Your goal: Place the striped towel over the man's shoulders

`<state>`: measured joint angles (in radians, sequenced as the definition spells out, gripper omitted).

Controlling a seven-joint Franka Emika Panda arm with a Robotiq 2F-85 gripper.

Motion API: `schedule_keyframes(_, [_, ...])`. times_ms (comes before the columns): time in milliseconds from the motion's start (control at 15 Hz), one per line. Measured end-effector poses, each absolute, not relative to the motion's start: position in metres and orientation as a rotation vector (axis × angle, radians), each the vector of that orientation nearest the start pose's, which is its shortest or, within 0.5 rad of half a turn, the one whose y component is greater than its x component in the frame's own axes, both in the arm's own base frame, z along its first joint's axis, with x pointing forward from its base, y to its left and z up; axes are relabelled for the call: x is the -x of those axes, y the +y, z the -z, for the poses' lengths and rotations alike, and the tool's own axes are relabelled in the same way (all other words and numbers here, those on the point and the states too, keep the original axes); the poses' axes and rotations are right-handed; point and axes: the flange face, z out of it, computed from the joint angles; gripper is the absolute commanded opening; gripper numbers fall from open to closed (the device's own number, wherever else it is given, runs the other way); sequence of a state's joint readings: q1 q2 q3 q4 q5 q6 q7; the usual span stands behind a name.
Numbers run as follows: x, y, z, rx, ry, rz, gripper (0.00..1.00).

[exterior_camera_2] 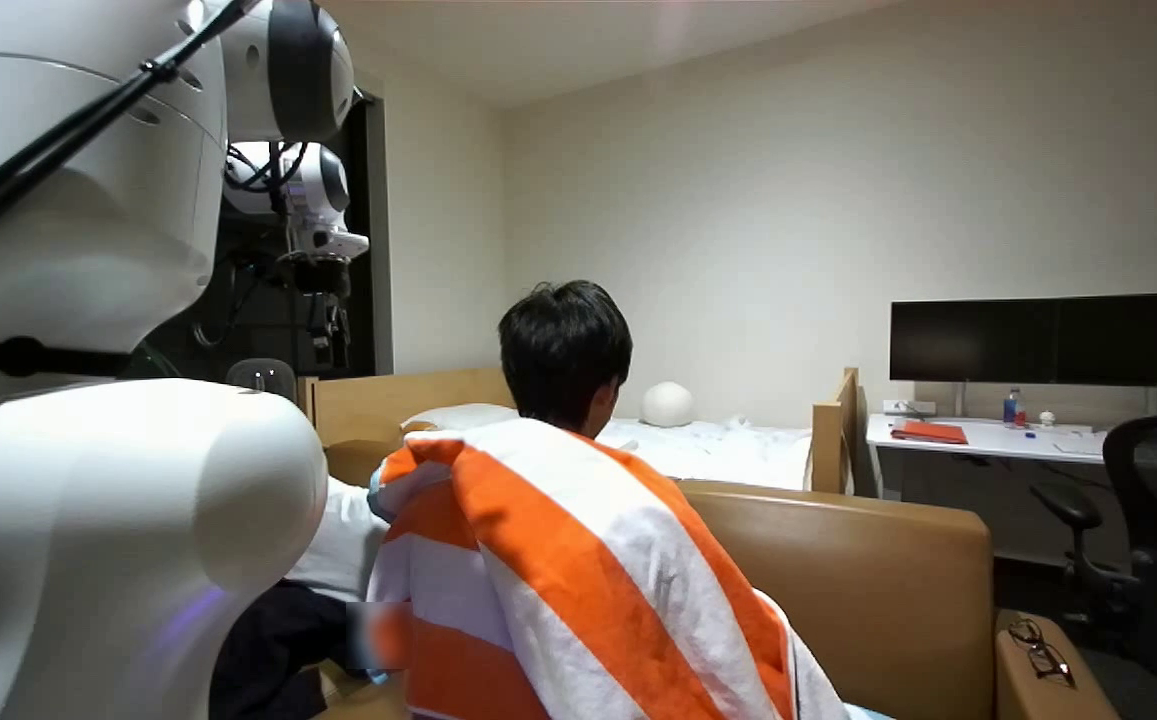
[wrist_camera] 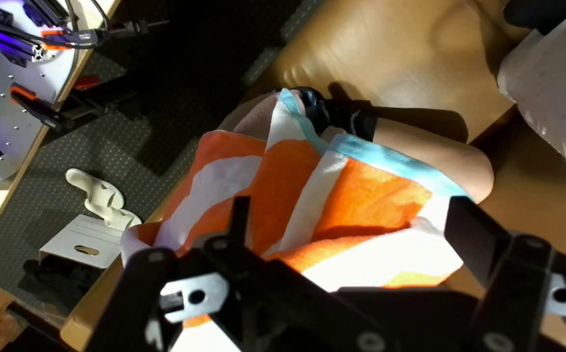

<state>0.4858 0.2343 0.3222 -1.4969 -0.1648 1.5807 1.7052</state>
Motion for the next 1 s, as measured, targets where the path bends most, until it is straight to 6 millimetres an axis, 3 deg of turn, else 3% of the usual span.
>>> schedule_keyframes(1000, [-0.4562,0.4184,-0.5296,2.961,1.413,0.096,1.00])
